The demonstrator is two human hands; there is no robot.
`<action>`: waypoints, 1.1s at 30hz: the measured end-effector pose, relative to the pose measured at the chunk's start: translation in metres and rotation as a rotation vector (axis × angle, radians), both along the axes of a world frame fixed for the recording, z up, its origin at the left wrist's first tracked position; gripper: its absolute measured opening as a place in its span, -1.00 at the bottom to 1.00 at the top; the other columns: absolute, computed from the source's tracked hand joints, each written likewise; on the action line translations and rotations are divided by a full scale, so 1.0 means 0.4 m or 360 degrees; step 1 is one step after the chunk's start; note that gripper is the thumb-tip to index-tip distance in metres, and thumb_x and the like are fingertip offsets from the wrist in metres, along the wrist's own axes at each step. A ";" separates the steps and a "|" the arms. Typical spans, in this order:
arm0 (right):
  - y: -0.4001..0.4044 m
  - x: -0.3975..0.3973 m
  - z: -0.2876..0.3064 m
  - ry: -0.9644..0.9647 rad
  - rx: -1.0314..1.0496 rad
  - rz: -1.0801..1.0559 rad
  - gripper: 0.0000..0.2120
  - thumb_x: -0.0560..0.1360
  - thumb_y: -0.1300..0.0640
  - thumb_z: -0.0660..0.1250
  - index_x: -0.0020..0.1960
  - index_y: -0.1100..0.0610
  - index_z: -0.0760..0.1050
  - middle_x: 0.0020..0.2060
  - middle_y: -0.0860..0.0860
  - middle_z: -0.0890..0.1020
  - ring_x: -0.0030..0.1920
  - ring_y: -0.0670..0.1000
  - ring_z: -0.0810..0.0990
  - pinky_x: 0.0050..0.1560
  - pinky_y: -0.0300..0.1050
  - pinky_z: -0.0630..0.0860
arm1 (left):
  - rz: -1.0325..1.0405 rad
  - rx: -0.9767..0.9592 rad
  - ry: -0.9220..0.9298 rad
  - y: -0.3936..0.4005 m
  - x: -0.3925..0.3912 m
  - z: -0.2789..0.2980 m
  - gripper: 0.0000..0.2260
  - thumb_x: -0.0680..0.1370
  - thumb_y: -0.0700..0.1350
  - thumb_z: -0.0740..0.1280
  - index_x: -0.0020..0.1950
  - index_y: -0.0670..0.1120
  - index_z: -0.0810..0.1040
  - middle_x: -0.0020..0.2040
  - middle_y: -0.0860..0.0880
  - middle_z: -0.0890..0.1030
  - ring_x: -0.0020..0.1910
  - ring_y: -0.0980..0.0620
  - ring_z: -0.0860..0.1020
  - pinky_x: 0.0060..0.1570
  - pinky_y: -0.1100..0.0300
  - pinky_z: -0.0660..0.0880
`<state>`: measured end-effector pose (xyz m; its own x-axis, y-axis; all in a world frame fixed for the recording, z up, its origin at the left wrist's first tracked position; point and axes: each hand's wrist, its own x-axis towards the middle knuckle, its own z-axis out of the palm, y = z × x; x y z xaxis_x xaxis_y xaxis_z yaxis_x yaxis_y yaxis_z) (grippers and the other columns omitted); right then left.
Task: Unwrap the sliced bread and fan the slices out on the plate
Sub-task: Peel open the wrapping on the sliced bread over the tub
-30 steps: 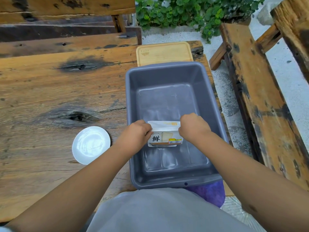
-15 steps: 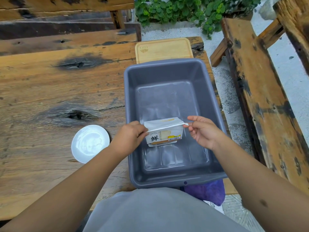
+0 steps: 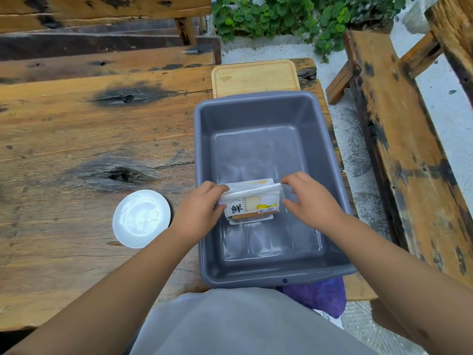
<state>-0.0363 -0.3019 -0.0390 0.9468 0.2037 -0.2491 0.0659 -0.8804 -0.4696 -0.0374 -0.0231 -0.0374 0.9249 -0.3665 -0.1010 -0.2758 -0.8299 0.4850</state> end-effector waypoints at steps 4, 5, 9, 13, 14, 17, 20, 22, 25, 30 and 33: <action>0.026 0.023 0.003 -0.0281 -0.0296 0.0265 -0.77 0.51 0.13 0.29 0.16 0.10 0.42 0.04 0.06 0.53 0.03 0.16 0.54 -0.22 0.01 0.48 | -0.0176 0.0398 -0.0233 -0.016 0.014 0.005 -0.77 0.47 -0.15 0.38 0.12 -0.07 0.53 -0.07 -0.10 0.55 -0.14 -0.18 0.54 -0.29 0.01 0.47; 0.034 0.031 0.005 -0.0308 -0.0335 0.0330 -0.78 0.52 0.13 0.27 0.16 0.11 0.42 0.01 0.07 0.54 0.01 0.17 0.54 -0.24 -0.01 0.43 | -0.0188 0.0444 -0.0266 -0.019 0.018 0.009 -0.80 0.48 -0.16 0.37 0.09 -0.08 0.54 -0.09 -0.10 0.54 -0.16 -0.19 0.53 -0.29 0.00 0.46; 0.053 0.051 0.009 -0.0331 -0.0547 0.0540 -0.82 0.55 0.12 0.24 0.14 0.13 0.41 -0.06 0.10 0.54 -0.07 0.18 0.54 -0.30 -0.04 0.30 | -0.0198 0.0452 -0.0319 -0.019 0.034 0.018 -0.84 0.49 -0.19 0.35 0.05 -0.14 0.57 -0.10 -0.14 0.56 -0.20 -0.21 0.52 -0.31 -0.03 0.47; 0.039 0.050 0.024 -0.0373 -0.0476 0.0553 -0.79 0.57 0.06 0.22 0.09 0.15 0.51 -0.11 0.10 0.57 -0.10 0.19 0.57 -0.29 0.00 0.44 | -0.0270 0.0332 -0.0372 -0.002 0.041 0.026 -0.80 0.49 -0.19 0.37 0.10 -0.18 0.58 -0.05 -0.16 0.61 -0.14 -0.23 0.58 -0.25 -0.05 0.53; 0.031 0.050 0.028 -0.0366 -0.0412 0.0555 -0.77 0.58 0.04 0.20 0.07 0.14 0.53 -0.12 0.08 0.57 -0.11 0.17 0.57 -0.28 0.00 0.46 | -0.0292 0.0264 -0.0359 0.002 0.041 0.026 -0.80 0.51 -0.19 0.36 0.11 -0.19 0.58 -0.02 -0.17 0.62 -0.11 -0.23 0.58 -0.20 -0.07 0.54; 0.006 0.052 0.033 -0.0166 -0.0102 0.0533 -0.75 0.61 0.03 0.17 -0.02 0.13 0.57 -0.22 -0.03 0.49 -0.13 0.10 0.56 -0.15 -0.02 0.48 | -0.0257 -0.0026 -0.0205 0.008 0.038 0.018 -0.82 0.58 -0.21 0.28 0.15 -0.20 0.56 0.03 -0.17 0.61 0.00 -0.20 0.57 -0.05 -0.06 0.54; -0.009 0.051 0.032 0.0032 0.0226 0.0335 -0.78 0.60 0.10 0.24 -0.11 0.16 0.59 -0.22 -0.06 0.47 -0.15 0.01 0.51 -0.05 -0.14 0.39 | -0.0145 -0.0306 -0.0049 0.000 0.042 0.017 -0.82 0.61 -0.19 0.23 0.18 -0.12 0.53 0.03 -0.07 0.62 0.02 -0.06 0.56 0.02 0.20 0.43; -0.012 0.046 0.027 0.0157 0.0364 0.0143 -0.77 0.59 0.12 0.26 -0.19 0.16 0.58 -0.23 0.00 0.53 -0.20 -0.02 0.50 -0.11 -0.18 0.38 | -0.0140 -0.0402 -0.0031 -0.011 0.051 0.023 -0.82 0.60 -0.24 0.23 0.16 -0.11 0.55 0.01 -0.06 0.63 -0.01 -0.02 0.56 -0.01 0.29 0.38; -0.007 0.040 0.017 0.0426 0.0551 -0.0197 -0.74 0.59 0.07 0.25 -0.26 -0.01 0.53 -0.37 -0.01 0.57 -0.40 -0.15 0.48 -0.30 -0.16 0.39 | -0.0215 -0.0353 -0.0063 -0.025 0.062 0.024 -0.78 0.56 -0.34 0.25 0.13 -0.16 0.60 -0.01 -0.14 0.61 -0.03 -0.12 0.58 0.00 0.13 0.47; -0.004 0.039 0.000 0.0277 0.0598 -0.0406 -0.90 0.60 0.10 0.21 -0.09 0.02 0.46 -0.30 0.04 0.57 -0.39 -0.02 0.46 -0.26 -0.06 0.41 | -0.0353 -0.0145 -0.0092 -0.047 0.074 0.025 -0.74 0.54 -0.21 0.33 0.23 -0.09 0.54 0.04 -0.12 0.57 0.00 -0.12 0.54 -0.03 0.08 0.49; -0.004 0.028 -0.002 0.0222 0.0378 -0.0164 -0.96 0.57 0.01 0.24 -0.02 -0.07 0.38 -0.30 -0.10 0.53 -0.31 -0.04 0.48 -0.31 -0.08 0.37 | -0.0304 -0.0085 -0.0188 -0.055 0.091 0.031 -0.82 0.56 -0.17 0.29 0.14 -0.04 0.58 -0.04 -0.07 0.65 -0.03 -0.15 0.56 -0.12 0.04 0.52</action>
<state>-0.0249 -0.3034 -0.0396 0.9256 0.1763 -0.3349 -0.0979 -0.7433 -0.6618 -0.0012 -0.0452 -0.0249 0.8425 -0.5379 0.0281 -0.4828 -0.7312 0.4819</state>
